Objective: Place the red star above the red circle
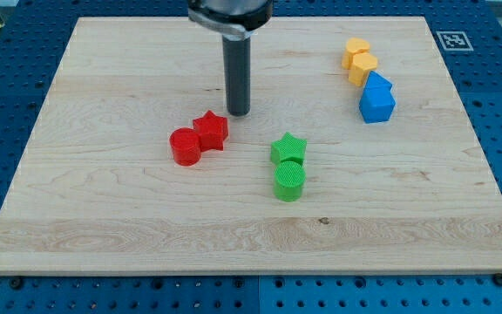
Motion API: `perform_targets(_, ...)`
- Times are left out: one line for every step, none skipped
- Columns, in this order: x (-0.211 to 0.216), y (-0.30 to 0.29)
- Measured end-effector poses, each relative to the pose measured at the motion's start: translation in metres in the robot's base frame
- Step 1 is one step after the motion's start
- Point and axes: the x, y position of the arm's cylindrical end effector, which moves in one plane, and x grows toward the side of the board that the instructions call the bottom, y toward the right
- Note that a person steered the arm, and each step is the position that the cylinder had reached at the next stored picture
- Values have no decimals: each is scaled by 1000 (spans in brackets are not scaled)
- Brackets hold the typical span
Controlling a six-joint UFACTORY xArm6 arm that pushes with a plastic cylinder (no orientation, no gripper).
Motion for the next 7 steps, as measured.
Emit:
perform_targets(21, -4)
perform_targets(36, 16)
perform_targets(41, 36)
perform_targets(71, 41)
perform_targets(84, 28)
perform_targets(79, 5)
perform_targets(58, -13)
